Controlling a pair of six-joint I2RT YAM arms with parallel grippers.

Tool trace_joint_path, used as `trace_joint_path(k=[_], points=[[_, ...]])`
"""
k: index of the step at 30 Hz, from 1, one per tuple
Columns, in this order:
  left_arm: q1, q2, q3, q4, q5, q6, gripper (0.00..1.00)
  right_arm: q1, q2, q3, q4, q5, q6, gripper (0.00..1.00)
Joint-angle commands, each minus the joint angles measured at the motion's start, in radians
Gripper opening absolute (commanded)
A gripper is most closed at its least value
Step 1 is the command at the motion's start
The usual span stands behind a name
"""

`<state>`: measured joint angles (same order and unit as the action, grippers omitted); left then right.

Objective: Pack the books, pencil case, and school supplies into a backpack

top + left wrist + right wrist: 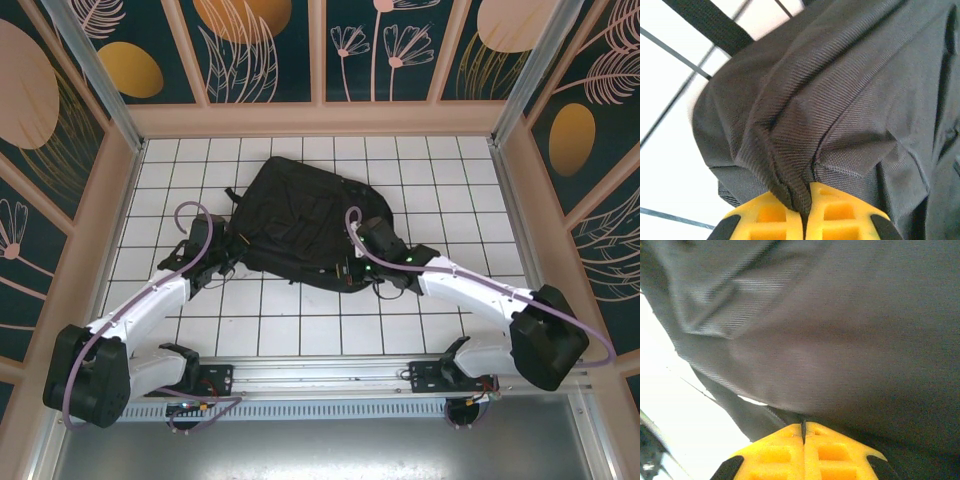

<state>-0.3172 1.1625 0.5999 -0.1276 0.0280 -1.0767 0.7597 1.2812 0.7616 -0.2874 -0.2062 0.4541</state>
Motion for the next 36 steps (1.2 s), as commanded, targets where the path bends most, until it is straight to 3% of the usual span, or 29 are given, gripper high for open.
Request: trace_joint_path(k=[1, 8, 14, 20, 26, 33, 36], points=[[0.047, -0.019, -0.011, -0.044, -0.142, 0.036, 0.0, -0.035, -0.05, -0.045, -0.146, 0.063, 0.0, 0.0], [0.05, -0.017, -0.02, -0.028, -0.118, 0.034, 0.0, -0.056, -0.101, -0.029, -0.178, 0.05, -0.039, 0.0], [0.049, 0.01, -0.024, 0.005, -0.054, 0.036, 0.0, -0.009, -0.012, 0.019, -0.153, -0.03, -0.064, 0.01], [0.049, 0.023, -0.04, 0.045, 0.005, 0.034, 0.0, 0.133, 0.212, 0.102, -0.163, 0.082, -0.068, 0.07], [0.05, 0.031, -0.054, 0.06, 0.021, 0.033, 0.0, 0.142, 0.31, 0.135, -0.091, 0.197, -0.038, 0.13], [0.049, 0.044, -0.05, 0.049, 0.003, 0.046, 0.0, 0.178, 0.336, 0.161, -0.053, 0.195, -0.116, 0.21], [0.049, 0.054, -0.044, 0.028, -0.026, 0.053, 0.0, 0.192, 0.274, 0.148, -0.03, 0.166, -0.174, 0.22]])
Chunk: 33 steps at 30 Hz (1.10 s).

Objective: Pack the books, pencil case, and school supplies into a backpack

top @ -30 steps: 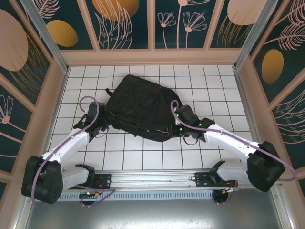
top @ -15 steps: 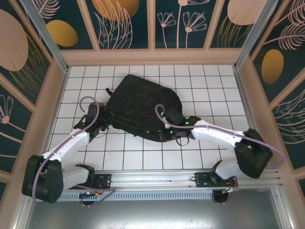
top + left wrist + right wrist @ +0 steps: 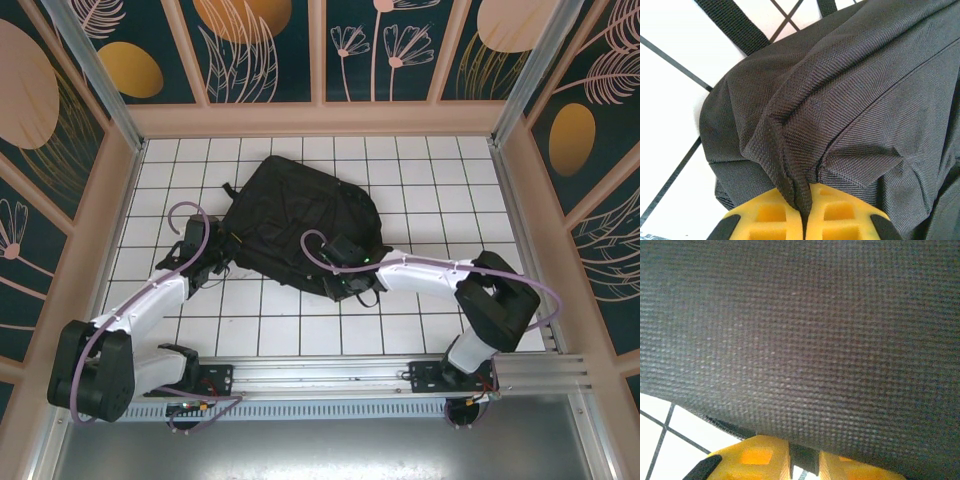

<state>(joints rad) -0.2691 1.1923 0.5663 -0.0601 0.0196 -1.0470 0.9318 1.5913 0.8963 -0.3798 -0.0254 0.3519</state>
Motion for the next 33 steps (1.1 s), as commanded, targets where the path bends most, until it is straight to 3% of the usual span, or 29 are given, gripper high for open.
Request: trace_joint_path(k=[1, 3, 6, 9, 12, 21, 29, 33], points=[[0.002, 0.026, -0.01, -0.041, -0.023, 0.024, 0.0, 0.024, -0.075, 0.002, 0.084, -0.026, -0.101, 0.2], [0.001, 0.03, -0.009, -0.044, -0.028, 0.028, 0.0, 0.024, -0.167, -0.039, 0.144, -0.027, -0.139, 0.19], [0.002, 0.037, -0.008, -0.046, -0.036, 0.033, 0.0, 0.039, -0.333, -0.152, 0.302, -0.079, -0.328, 0.18], [0.002, 0.041, -0.003, -0.05, -0.04, 0.036, 0.0, 0.022, -0.422, -0.205, 0.394, -0.068, -0.441, 0.06], [0.001, 0.04, -0.002, -0.052, -0.041, 0.038, 0.0, -0.025, -0.353, -0.149, 0.331, -0.116, -0.509, 0.0], [0.002, 0.041, 0.019, -0.067, -0.049, 0.048, 0.0, -0.093, -0.148, -0.054, 0.236, -0.252, -0.496, 0.0], [0.002, 0.046, 0.027, -0.066, -0.038, 0.046, 0.0, -0.097, -0.053, -0.067, 0.243, -0.222, -0.47, 0.0], [0.002, 0.049, 0.026, -0.062, -0.03, 0.043, 0.0, -0.096, -0.004, -0.052, 0.277, -0.142, -0.458, 0.1]])
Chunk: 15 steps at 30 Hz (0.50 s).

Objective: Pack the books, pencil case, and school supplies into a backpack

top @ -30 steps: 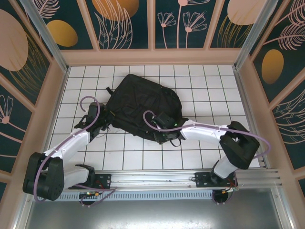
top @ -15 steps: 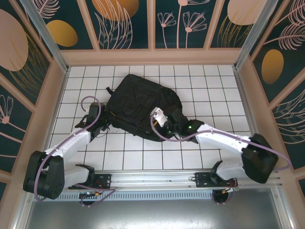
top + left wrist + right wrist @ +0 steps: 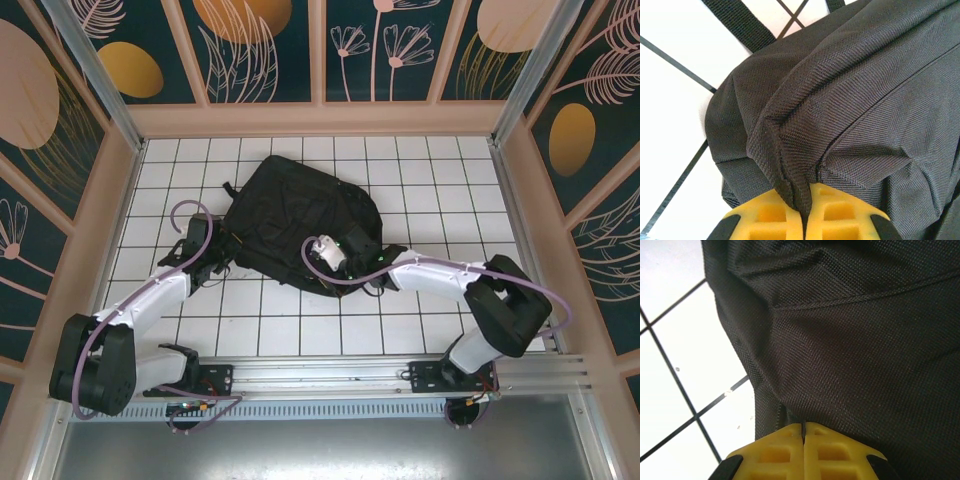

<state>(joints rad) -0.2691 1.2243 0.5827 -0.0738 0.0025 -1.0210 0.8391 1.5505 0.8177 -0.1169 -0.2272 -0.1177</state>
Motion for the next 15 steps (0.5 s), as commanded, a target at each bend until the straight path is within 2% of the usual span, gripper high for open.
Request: trace_joint_path(k=[1, 8, 9, 11, 15], points=[[0.002, 0.017, 0.008, -0.046, -0.012, 0.018, 0.0, -0.003, 0.044, 0.029, 0.026, 0.082, 0.013, 0.12], [0.002, 0.024, 0.006, -0.047, -0.003, 0.012, 0.0, 0.03, 0.056, 0.031, 0.054, 0.095, -0.027, 0.25], [0.002, 0.024, 0.007, -0.05, -0.004, 0.011, 0.0, 0.027, 0.058, 0.034, 0.037, 0.086, -0.019, 0.23], [0.003, 0.021, 0.012, -0.057, -0.01, 0.012, 0.0, 0.024, 0.029, 0.013, 0.024, 0.052, 0.01, 0.12], [0.002, 0.018, 0.018, -0.063, -0.019, 0.013, 0.0, 0.022, -0.115, -0.087, 0.057, 0.033, 0.092, 0.0]])
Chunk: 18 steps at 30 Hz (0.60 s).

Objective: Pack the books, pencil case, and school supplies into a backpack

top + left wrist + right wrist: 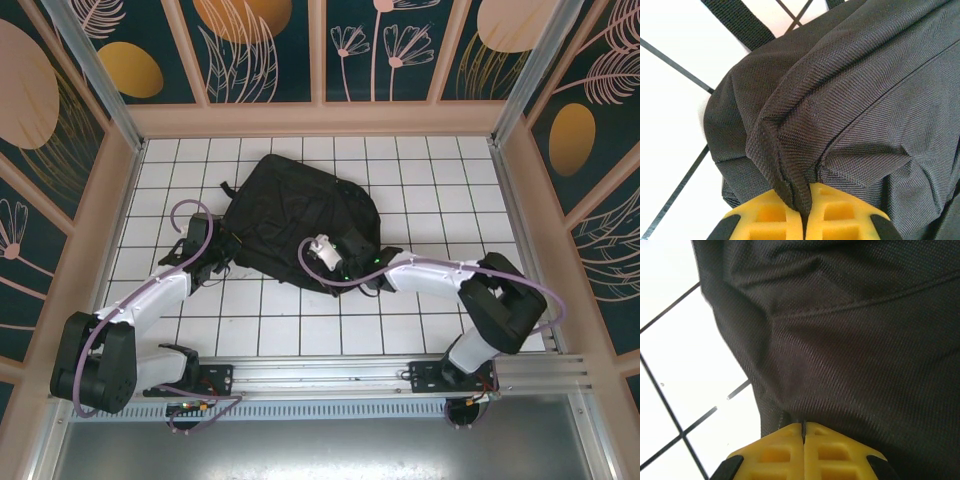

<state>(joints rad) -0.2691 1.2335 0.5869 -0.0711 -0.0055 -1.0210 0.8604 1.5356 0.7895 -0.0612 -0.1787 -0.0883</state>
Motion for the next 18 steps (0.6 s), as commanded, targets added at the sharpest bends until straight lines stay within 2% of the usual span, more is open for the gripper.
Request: trace_joint_path(k=[1, 7, 12, 18], points=[[0.002, 0.01, 0.016, -0.067, -0.011, 0.013, 0.0, -0.001, -0.127, -0.079, 0.002, -0.016, 0.079, 0.0], [0.002, 0.014, 0.018, -0.06, 0.005, 0.006, 0.0, -0.045, -0.169, -0.136, -0.015, 0.015, 0.157, 0.0], [0.002, 0.005, 0.021, -0.062, 0.015, -0.002, 0.0, -0.08, -0.027, -0.03, -0.051, 0.042, 0.158, 0.07], [0.003, 0.009, 0.035, -0.058, 0.048, -0.003, 0.0, -0.022, 0.076, 0.037, -0.038, 0.051, 0.128, 0.17]])
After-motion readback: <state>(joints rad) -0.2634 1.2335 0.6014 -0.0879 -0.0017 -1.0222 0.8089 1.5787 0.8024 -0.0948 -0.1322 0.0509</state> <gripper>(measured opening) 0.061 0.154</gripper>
